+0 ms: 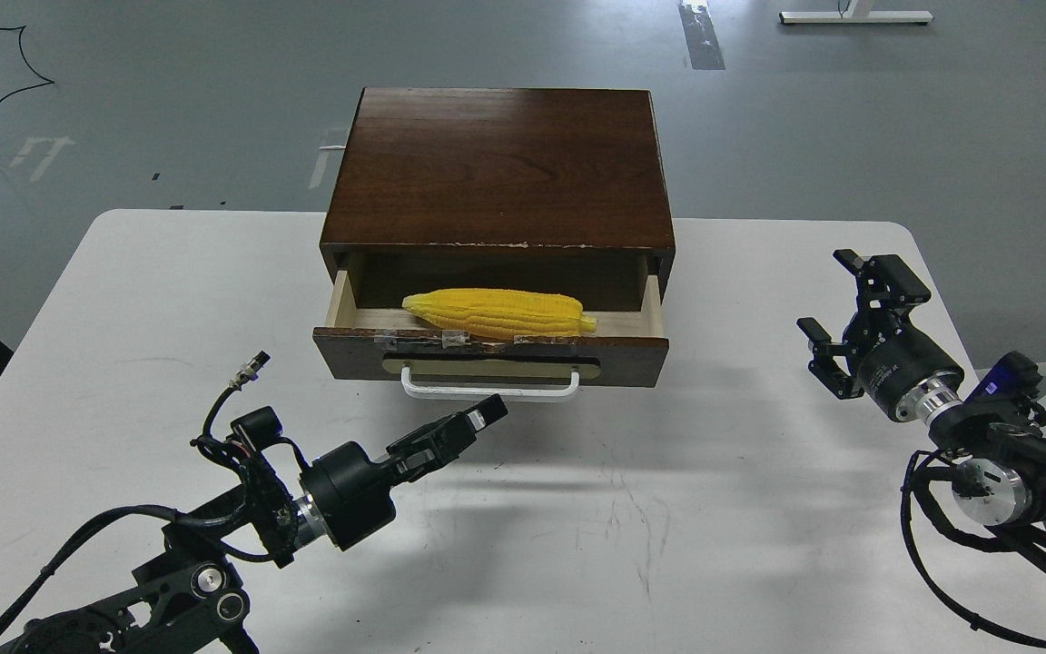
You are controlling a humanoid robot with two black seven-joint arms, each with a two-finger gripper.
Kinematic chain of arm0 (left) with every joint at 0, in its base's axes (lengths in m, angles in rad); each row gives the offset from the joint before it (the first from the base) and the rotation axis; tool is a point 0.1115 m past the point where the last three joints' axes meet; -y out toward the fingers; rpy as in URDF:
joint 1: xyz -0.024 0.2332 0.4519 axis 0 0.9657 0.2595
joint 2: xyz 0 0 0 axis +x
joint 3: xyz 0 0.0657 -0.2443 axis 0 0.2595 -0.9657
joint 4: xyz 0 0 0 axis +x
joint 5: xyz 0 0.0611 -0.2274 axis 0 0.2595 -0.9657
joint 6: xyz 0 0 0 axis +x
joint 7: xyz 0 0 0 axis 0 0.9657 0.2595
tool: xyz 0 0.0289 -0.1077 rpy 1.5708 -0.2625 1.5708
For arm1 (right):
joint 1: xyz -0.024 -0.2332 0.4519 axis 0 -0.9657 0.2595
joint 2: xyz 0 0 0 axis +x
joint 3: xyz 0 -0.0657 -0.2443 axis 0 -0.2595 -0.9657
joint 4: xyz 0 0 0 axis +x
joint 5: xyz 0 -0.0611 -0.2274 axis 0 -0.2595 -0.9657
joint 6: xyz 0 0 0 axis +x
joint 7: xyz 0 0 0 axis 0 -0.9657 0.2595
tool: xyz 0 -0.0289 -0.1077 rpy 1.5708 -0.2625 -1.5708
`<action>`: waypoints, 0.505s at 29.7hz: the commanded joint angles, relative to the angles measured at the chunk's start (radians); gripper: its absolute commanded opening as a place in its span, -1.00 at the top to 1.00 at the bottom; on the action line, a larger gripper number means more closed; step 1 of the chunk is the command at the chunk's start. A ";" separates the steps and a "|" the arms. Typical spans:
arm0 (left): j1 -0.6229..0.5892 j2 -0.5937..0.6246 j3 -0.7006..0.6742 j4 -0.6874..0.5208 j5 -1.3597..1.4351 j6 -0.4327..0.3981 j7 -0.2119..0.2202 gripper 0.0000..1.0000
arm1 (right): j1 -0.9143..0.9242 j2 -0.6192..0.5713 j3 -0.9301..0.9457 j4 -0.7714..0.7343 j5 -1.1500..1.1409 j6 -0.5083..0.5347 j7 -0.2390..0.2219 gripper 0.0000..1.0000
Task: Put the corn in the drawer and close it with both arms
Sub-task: 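Position the left gripper tip against the drawer's white handle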
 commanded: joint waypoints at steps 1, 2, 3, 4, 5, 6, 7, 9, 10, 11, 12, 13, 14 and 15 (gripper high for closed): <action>-0.005 -0.001 -0.001 0.021 0.000 0.003 0.000 1.00 | 0.000 0.000 0.001 0.000 0.000 0.000 0.000 -1.00; -0.010 -0.003 -0.001 0.028 0.000 0.003 0.000 1.00 | 0.000 0.000 0.001 0.000 0.000 0.000 0.000 -1.00; -0.013 -0.003 -0.001 0.033 0.000 0.003 0.000 1.00 | 0.000 0.000 0.001 0.000 0.000 0.000 0.000 -1.00; -0.013 -0.003 -0.001 0.037 0.000 0.003 0.000 1.00 | 0.000 0.000 0.000 0.000 0.000 0.000 0.000 -1.00; -0.016 -0.003 -0.003 0.045 0.000 0.003 0.000 1.00 | 0.000 0.000 0.001 0.001 0.000 0.000 0.000 -1.00; -0.017 -0.003 -0.001 0.048 0.000 0.003 0.000 1.00 | 0.000 0.000 0.003 0.000 0.001 0.000 0.000 -1.00; -0.025 -0.003 -0.001 0.051 0.000 0.003 0.000 1.00 | 0.000 0.000 0.003 0.000 0.001 0.000 0.000 -1.00; -0.036 -0.003 -0.001 0.060 0.000 0.003 0.000 1.00 | 0.000 0.000 0.003 0.000 0.000 0.000 0.000 -1.00; -0.036 -0.003 -0.001 0.061 0.000 0.003 0.000 1.00 | 0.000 0.000 0.003 0.000 0.000 0.000 0.000 -1.00; -0.037 -0.004 -0.001 0.065 0.000 0.001 0.000 1.00 | 0.000 0.000 0.003 0.000 0.001 0.000 0.000 -1.00; -0.047 -0.004 -0.001 0.074 0.000 0.001 -0.001 1.00 | 0.000 0.000 0.003 0.000 0.001 0.000 0.000 -1.00; -0.053 -0.004 0.000 0.079 0.000 0.001 -0.001 1.00 | 0.000 0.000 0.003 0.000 0.000 0.000 0.000 -1.00; -0.060 -0.006 0.000 0.088 0.000 0.000 -0.001 1.00 | 0.000 0.000 0.003 0.000 0.001 0.000 0.000 -1.00; -0.065 -0.008 -0.001 0.099 0.000 0.000 -0.003 1.00 | 0.000 0.000 0.003 0.000 0.000 0.000 0.000 -1.00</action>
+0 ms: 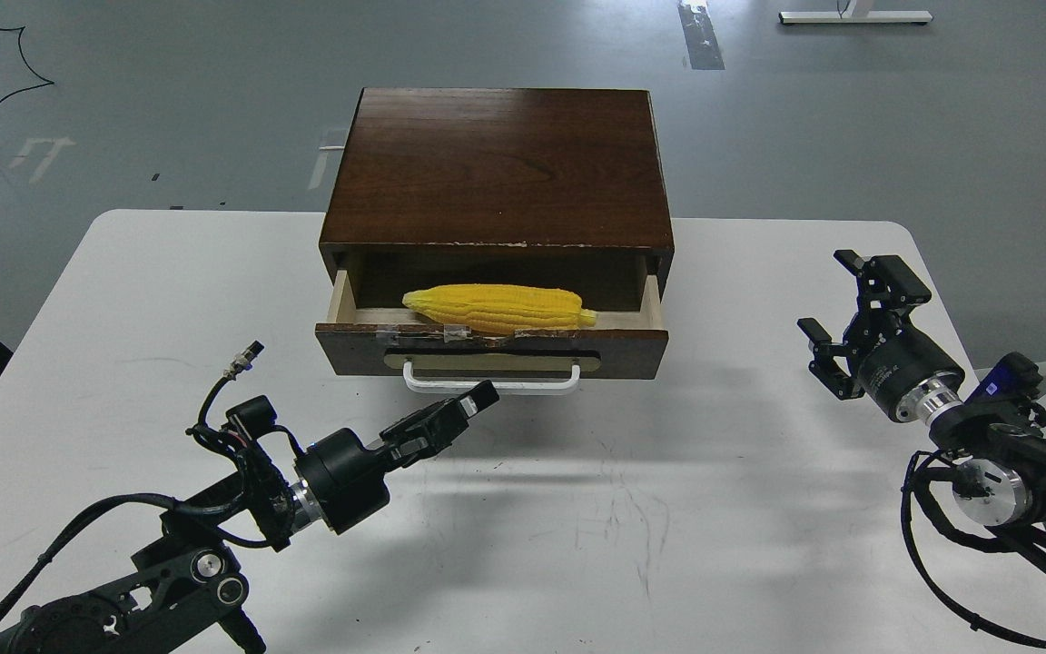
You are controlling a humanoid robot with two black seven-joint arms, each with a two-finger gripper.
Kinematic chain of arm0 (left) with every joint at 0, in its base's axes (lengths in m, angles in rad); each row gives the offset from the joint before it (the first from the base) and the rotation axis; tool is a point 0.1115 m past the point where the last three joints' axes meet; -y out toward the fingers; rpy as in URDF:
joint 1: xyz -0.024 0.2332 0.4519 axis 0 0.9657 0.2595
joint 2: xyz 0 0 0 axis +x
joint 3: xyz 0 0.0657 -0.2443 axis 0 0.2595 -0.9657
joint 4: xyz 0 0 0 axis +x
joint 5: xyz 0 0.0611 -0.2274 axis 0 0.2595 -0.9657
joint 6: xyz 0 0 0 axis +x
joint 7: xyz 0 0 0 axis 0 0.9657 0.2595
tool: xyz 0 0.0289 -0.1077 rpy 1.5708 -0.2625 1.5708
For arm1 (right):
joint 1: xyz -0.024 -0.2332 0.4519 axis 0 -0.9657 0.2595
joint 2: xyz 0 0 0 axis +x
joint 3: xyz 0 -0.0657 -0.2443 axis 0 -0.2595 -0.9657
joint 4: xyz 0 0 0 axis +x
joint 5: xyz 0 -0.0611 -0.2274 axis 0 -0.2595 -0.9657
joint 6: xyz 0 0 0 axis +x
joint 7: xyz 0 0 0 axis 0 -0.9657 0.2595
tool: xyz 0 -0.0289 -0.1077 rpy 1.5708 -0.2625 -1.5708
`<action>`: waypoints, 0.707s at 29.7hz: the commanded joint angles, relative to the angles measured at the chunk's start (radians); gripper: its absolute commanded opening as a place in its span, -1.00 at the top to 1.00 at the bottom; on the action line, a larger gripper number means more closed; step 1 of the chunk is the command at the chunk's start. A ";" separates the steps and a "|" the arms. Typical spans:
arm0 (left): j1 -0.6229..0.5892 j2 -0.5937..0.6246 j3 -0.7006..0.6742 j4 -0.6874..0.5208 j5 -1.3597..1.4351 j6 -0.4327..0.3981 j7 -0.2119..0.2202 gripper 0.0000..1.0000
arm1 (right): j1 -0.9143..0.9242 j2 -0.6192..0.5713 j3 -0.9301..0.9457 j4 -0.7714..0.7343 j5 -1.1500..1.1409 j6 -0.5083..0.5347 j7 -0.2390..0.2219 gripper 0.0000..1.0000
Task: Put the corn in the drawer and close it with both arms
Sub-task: 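Push the drawer closed into the box with the left gripper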
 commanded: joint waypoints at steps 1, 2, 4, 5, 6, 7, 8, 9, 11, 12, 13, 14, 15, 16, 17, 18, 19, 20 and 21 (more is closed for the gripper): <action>-0.019 -0.003 0.000 0.026 0.000 -0.003 -0.003 1.00 | 0.000 0.000 0.000 0.000 -0.001 0.000 0.000 -1.00; -0.025 -0.005 0.000 0.037 0.000 -0.003 -0.004 1.00 | 0.000 0.000 0.000 0.000 -0.001 -0.001 0.000 -1.00; -0.034 -0.005 0.001 0.051 0.000 -0.004 -0.007 1.00 | 0.000 0.000 0.000 0.000 -0.001 0.000 0.000 -1.00; -0.037 -0.006 0.001 0.055 0.000 -0.004 -0.007 1.00 | 0.000 -0.001 0.000 0.000 -0.001 0.000 0.000 -1.00; -0.039 -0.006 0.000 0.061 0.000 -0.004 -0.007 1.00 | 0.000 -0.002 0.002 0.000 -0.001 0.000 0.000 -1.00; -0.040 -0.008 0.000 0.072 0.000 -0.004 -0.007 1.00 | 0.000 0.000 0.002 0.000 -0.001 0.000 0.000 -1.00; -0.042 -0.009 0.000 0.078 0.000 -0.004 -0.009 1.00 | -0.001 -0.001 0.002 0.000 -0.001 0.000 0.000 -1.00; -0.050 -0.009 0.001 0.087 0.000 -0.004 -0.017 1.00 | -0.001 0.000 0.003 0.000 -0.001 0.000 0.000 -1.00; -0.060 -0.012 0.001 0.107 0.000 -0.004 -0.032 1.00 | -0.001 -0.002 0.003 0.000 -0.001 0.000 0.000 -1.00; -0.063 -0.012 0.001 0.114 0.000 -0.004 -0.034 1.00 | -0.001 -0.002 0.003 0.000 0.001 -0.001 0.000 -1.00; -0.070 -0.018 0.001 0.127 0.000 -0.004 -0.034 1.00 | -0.001 -0.002 0.003 0.000 -0.001 -0.001 0.000 -1.00; -0.076 -0.025 0.001 0.137 0.000 -0.004 -0.034 1.00 | -0.001 -0.002 0.003 0.000 -0.001 -0.001 0.000 -1.00; -0.089 -0.037 0.001 0.159 0.000 -0.001 -0.034 1.00 | -0.001 -0.002 0.003 0.000 0.001 -0.001 0.000 -1.00; -0.096 -0.040 0.001 0.169 0.000 0.000 -0.034 1.00 | -0.003 -0.002 0.002 0.000 -0.001 -0.001 0.000 -1.00; -0.103 -0.043 0.003 0.183 0.001 0.003 -0.034 1.00 | -0.003 -0.002 0.003 0.000 -0.001 -0.001 0.000 -1.00; -0.116 -0.045 0.003 0.198 0.001 0.006 -0.034 1.00 | -0.005 -0.002 0.003 0.000 0.001 -0.001 0.000 -1.00; -0.120 -0.046 0.001 0.203 0.001 0.006 -0.034 1.00 | -0.006 -0.002 0.003 0.000 -0.001 -0.001 0.000 -1.00; -0.132 -0.052 0.001 0.215 0.001 0.006 -0.034 1.00 | -0.009 -0.002 0.006 0.000 0.001 -0.001 0.000 -1.00; -0.140 -0.055 0.003 0.221 0.001 0.006 -0.034 1.00 | -0.009 -0.002 0.006 0.000 -0.001 -0.001 0.000 -1.00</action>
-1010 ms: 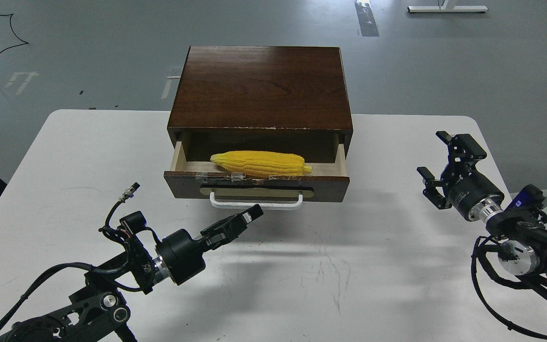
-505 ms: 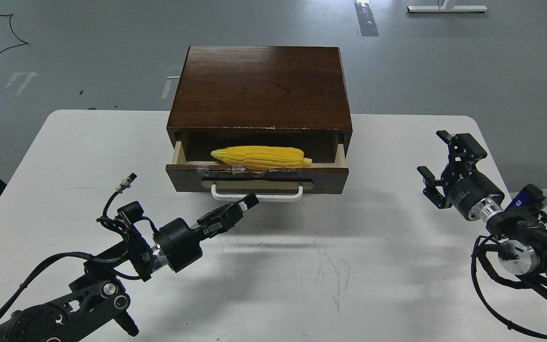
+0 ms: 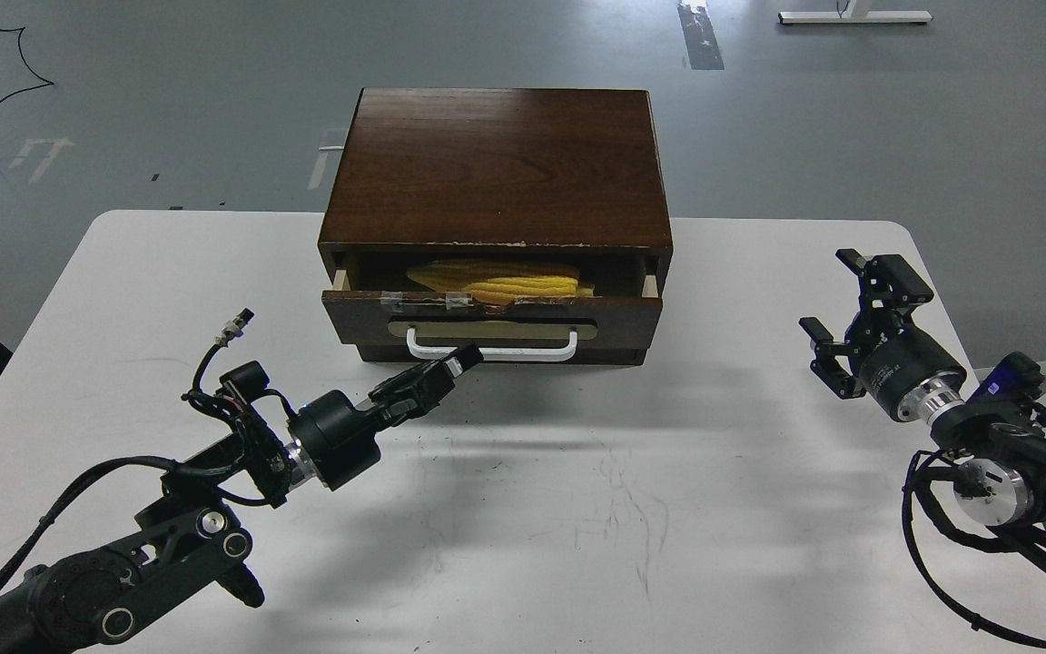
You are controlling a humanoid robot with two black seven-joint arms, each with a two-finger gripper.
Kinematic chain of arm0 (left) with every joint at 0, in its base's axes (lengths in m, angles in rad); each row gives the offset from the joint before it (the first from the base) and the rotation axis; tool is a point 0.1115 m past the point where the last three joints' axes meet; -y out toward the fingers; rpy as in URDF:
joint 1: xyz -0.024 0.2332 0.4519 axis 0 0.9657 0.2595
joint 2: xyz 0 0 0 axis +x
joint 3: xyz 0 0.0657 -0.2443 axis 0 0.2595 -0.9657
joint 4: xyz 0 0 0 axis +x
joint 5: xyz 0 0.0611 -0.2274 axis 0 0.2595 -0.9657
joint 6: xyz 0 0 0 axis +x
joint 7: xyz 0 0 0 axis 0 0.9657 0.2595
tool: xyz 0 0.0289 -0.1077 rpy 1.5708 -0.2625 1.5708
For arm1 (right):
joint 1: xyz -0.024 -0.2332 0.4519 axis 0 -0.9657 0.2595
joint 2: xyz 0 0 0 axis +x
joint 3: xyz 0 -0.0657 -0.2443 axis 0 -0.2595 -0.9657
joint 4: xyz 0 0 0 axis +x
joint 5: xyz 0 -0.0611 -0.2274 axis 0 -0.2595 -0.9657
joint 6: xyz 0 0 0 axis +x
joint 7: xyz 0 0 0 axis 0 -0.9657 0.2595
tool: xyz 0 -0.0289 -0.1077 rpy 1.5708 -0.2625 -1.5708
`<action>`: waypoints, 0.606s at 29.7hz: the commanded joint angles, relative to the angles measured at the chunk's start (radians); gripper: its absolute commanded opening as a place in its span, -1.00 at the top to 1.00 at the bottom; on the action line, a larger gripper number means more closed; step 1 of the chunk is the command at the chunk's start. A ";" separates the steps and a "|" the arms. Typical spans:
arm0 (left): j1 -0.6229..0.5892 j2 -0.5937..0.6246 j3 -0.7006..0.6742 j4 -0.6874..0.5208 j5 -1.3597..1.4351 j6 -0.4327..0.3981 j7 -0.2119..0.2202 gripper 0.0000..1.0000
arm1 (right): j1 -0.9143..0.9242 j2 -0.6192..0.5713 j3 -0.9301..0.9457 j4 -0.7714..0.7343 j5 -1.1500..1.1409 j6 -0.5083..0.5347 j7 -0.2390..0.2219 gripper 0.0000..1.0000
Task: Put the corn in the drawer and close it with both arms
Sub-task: 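Push the drawer closed into the box with the left gripper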
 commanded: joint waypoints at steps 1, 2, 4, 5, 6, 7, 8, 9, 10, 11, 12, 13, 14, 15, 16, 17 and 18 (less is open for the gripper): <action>-0.034 -0.014 0.001 0.035 0.001 0.004 0.000 1.00 | -0.004 0.000 0.003 0.000 0.000 0.000 0.000 -1.00; -0.043 -0.016 0.001 0.048 0.001 0.005 0.000 1.00 | -0.004 0.000 0.005 0.000 0.000 0.000 0.000 -1.00; -0.050 -0.022 0.002 0.071 0.003 0.018 0.000 1.00 | -0.006 0.000 0.005 0.000 0.000 0.000 0.000 -1.00; -0.063 -0.033 0.004 0.086 0.001 0.025 0.000 1.00 | -0.006 0.000 0.005 0.000 0.001 0.000 0.000 -1.00; -0.069 -0.039 0.007 0.094 0.003 0.027 0.000 1.00 | -0.006 0.000 0.005 0.000 0.000 0.000 0.000 -1.00; -0.073 -0.043 0.008 0.097 0.001 0.028 0.000 1.00 | -0.006 0.000 0.005 0.000 0.001 0.000 0.000 -1.00; -0.078 -0.048 0.010 0.103 0.001 0.030 0.000 1.00 | -0.006 0.000 0.005 0.000 0.000 0.000 0.000 -1.00; -0.078 -0.050 0.008 0.106 0.001 0.030 0.000 1.00 | -0.009 0.000 0.006 0.001 0.001 0.000 0.000 -1.00; -0.078 -0.050 0.010 0.106 0.003 0.030 0.000 1.00 | -0.010 0.000 0.006 0.001 0.001 0.000 0.000 -1.00; -0.080 -0.050 0.008 0.106 0.001 0.030 0.000 1.00 | -0.010 0.000 0.006 0.001 0.001 0.000 0.000 -1.00; -0.080 -0.050 0.010 0.106 0.003 0.030 0.000 1.00 | -0.012 0.000 0.008 0.001 0.001 0.000 0.000 -1.00; -0.080 -0.051 0.008 0.111 0.003 0.032 0.000 1.00 | -0.012 0.000 0.006 0.001 0.001 0.000 0.000 -1.00; -0.080 -0.051 0.008 0.112 0.001 0.033 0.000 1.00 | -0.012 0.000 0.008 0.001 0.001 0.000 0.000 -1.00; -0.080 -0.051 0.008 0.115 0.003 0.035 0.000 1.00 | -0.013 0.000 0.008 0.001 0.001 0.000 0.000 -1.00; -0.080 -0.051 0.008 0.117 0.003 0.036 0.000 1.00 | -0.013 0.000 0.008 0.001 0.001 0.000 0.000 -1.00; -0.080 -0.053 0.007 0.120 0.003 0.044 0.000 1.00 | -0.015 0.000 0.008 0.001 0.001 0.000 0.000 -1.00; -0.080 -0.053 0.007 0.120 0.003 0.044 0.000 1.00 | -0.015 0.000 0.008 0.001 0.001 0.000 0.000 -1.00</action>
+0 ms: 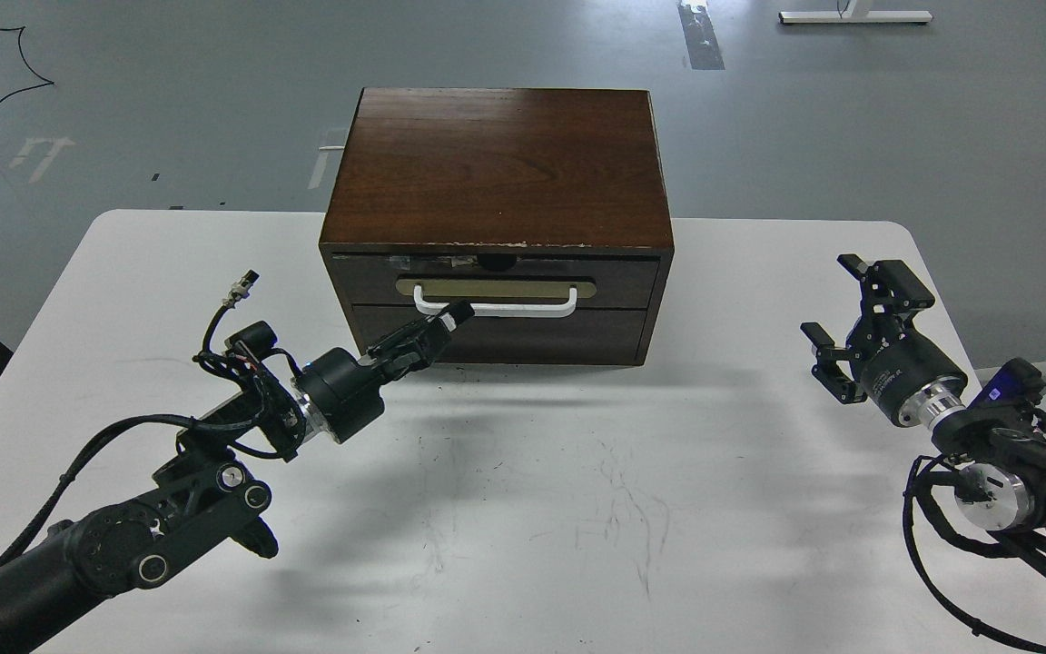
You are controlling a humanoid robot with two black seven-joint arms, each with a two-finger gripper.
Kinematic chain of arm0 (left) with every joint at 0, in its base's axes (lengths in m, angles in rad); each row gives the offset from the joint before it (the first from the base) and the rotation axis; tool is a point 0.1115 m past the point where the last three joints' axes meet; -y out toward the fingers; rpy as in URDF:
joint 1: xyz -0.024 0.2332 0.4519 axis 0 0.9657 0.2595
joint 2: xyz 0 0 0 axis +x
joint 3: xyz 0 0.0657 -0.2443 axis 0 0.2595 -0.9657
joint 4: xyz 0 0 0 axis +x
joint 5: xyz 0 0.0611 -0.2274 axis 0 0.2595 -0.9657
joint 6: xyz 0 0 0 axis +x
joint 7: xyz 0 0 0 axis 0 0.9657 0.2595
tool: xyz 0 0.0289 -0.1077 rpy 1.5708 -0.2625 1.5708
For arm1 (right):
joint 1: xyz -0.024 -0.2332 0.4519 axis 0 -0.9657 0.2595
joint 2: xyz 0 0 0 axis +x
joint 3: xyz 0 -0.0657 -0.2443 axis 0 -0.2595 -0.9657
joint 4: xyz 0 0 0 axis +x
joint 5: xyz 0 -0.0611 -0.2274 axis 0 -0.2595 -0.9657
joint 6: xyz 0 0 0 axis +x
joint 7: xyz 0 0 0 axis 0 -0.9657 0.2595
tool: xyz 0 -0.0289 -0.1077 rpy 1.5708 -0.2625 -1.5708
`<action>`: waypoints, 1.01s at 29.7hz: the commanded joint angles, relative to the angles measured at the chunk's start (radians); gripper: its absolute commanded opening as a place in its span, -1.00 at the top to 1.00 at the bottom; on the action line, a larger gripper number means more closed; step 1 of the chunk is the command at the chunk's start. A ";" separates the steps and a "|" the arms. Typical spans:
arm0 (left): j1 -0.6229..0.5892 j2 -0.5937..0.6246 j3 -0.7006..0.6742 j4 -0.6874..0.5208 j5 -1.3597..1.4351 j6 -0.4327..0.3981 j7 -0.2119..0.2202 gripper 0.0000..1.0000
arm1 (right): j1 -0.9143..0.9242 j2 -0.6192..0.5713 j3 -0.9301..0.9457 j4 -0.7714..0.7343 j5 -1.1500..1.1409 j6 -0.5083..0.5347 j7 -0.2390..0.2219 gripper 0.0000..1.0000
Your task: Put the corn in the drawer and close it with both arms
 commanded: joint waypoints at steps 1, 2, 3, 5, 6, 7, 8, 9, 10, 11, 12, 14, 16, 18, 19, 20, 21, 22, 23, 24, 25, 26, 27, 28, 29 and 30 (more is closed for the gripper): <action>0.000 -0.003 -0.001 0.008 0.000 0.018 0.000 1.00 | -0.002 0.000 0.000 0.002 -0.002 0.000 0.000 -1.00; 0.000 -0.003 -0.001 0.009 0.000 0.028 0.000 1.00 | -0.002 0.000 0.000 0.000 0.000 0.000 0.000 -1.00; 0.000 -0.003 -0.002 0.009 0.000 0.031 0.000 1.00 | -0.002 0.000 0.000 0.002 0.000 0.000 0.000 -1.00; 0.000 -0.003 -0.001 0.009 0.000 0.034 0.000 1.00 | -0.002 0.000 0.000 0.002 0.000 0.000 0.000 -1.00; 0.000 -0.005 0.001 0.009 0.000 0.034 0.000 1.00 | -0.002 0.000 0.000 0.002 0.000 0.000 0.000 -1.00; 0.000 -0.005 0.002 0.009 -0.001 0.032 0.000 1.00 | -0.002 0.000 0.000 0.002 0.000 0.000 0.000 -1.00; 0.000 -0.003 0.004 0.008 -0.003 0.031 0.000 1.00 | -0.002 0.000 0.000 0.002 0.000 0.000 0.000 -1.00; 0.000 -0.003 0.008 -0.003 -0.004 0.023 0.000 1.00 | -0.002 0.000 0.000 0.002 0.000 0.000 0.000 -1.00; 0.001 -0.003 0.012 -0.013 -0.004 0.017 0.000 1.00 | -0.002 0.000 0.002 0.002 0.000 0.000 0.000 -1.00; 0.003 0.000 0.012 -0.023 -0.004 0.012 0.000 1.00 | -0.002 0.000 0.002 0.002 0.000 0.000 0.000 -1.00; 0.007 0.005 0.012 -0.038 -0.004 0.002 0.000 1.00 | -0.002 0.000 0.002 0.002 0.000 0.000 0.000 -1.00; 0.020 0.020 0.012 -0.093 -0.007 -0.029 0.000 1.00 | -0.002 -0.001 0.002 0.002 0.000 0.000 0.000 -1.00; 0.038 0.040 0.012 -0.136 -0.020 -0.044 0.000 1.00 | -0.003 -0.003 0.002 0.002 0.000 0.000 0.000 -1.00; 0.069 0.087 0.012 -0.231 -0.062 -0.067 0.000 1.00 | -0.003 -0.003 0.003 0.003 0.000 0.000 0.000 -1.00; 0.076 0.101 0.012 -0.263 -0.079 -0.080 0.000 1.00 | -0.003 -0.004 0.003 0.003 0.000 0.000 0.000 -1.00; 0.090 0.130 0.012 -0.315 -0.113 -0.113 0.000 1.00 | -0.003 -0.004 0.003 0.003 0.000 0.000 0.000 -1.00; 0.096 0.144 0.010 -0.334 -0.131 -0.129 0.000 1.00 | -0.003 -0.004 0.003 0.003 0.000 0.000 0.000 -1.00; 0.104 0.156 0.010 -0.352 -0.156 -0.147 0.000 1.00 | -0.003 -0.004 0.003 0.003 0.000 -0.001 0.000 -1.00; 0.112 0.179 0.001 -0.381 -0.203 -0.173 0.000 0.78 | -0.003 -0.004 0.005 0.005 0.000 -0.001 0.000 -1.00; 0.113 0.187 -0.002 -0.392 -0.228 -0.179 0.000 0.47 | -0.003 -0.004 0.005 0.005 0.000 -0.001 0.000 -1.00; 0.115 0.199 -0.008 -0.406 -0.274 -0.179 0.000 -0.22 | -0.003 -0.004 0.006 0.005 0.000 -0.001 0.000 -1.00; 0.115 0.207 -0.013 -0.411 -0.302 -0.179 0.000 -0.55 | -0.003 -0.004 0.006 0.006 0.001 -0.001 0.000 -1.00; 0.115 0.215 -0.033 -0.412 -0.351 -0.178 0.000 -0.95 | -0.003 -0.004 0.012 0.006 0.000 -0.001 0.000 -1.00; 0.115 0.218 -0.050 -0.412 -0.375 -0.178 0.000 -0.97 | -0.003 -0.004 0.019 0.006 0.000 -0.001 0.000 -1.00; 0.115 0.218 -0.070 -0.412 -0.404 -0.178 0.000 -0.97 | -0.003 -0.004 0.025 0.006 0.000 -0.001 0.000 -1.00; 0.115 0.219 -0.109 -0.411 -0.455 -0.178 0.000 -0.97 | -0.003 -0.003 0.037 0.006 0.000 -0.003 0.000 -1.00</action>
